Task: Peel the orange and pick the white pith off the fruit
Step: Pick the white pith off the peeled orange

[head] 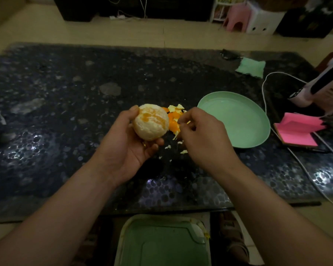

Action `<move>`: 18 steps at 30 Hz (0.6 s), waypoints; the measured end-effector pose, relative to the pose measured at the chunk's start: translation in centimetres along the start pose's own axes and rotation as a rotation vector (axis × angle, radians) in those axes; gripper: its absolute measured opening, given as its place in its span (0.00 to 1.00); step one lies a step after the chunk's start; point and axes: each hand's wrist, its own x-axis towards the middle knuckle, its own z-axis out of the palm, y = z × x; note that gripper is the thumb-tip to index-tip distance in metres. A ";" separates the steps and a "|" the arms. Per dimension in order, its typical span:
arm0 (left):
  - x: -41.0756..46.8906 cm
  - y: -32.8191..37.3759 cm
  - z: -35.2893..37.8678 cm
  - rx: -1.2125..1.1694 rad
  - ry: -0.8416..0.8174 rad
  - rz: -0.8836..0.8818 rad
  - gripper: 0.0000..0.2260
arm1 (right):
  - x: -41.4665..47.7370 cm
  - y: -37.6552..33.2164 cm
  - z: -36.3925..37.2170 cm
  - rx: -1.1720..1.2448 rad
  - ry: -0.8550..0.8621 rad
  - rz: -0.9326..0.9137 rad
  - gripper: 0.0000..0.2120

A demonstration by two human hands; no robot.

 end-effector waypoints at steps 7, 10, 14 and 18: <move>0.3 -0.1 0.1 0.059 -0.007 0.020 0.24 | 0.0 0.2 -0.4 0.031 0.010 0.007 0.07; 0.3 -0.1 -0.1 0.057 -0.018 0.027 0.21 | 0.0 0.2 -0.6 0.011 0.021 -0.033 0.07; 0.3 -0.2 -0.2 0.065 -0.046 0.022 0.21 | -0.1 -0.2 -1.1 0.051 0.037 -0.031 0.09; 0.2 -0.4 -0.2 0.136 -0.085 0.061 0.19 | -0.3 -0.6 -1.5 0.125 0.007 -0.073 0.07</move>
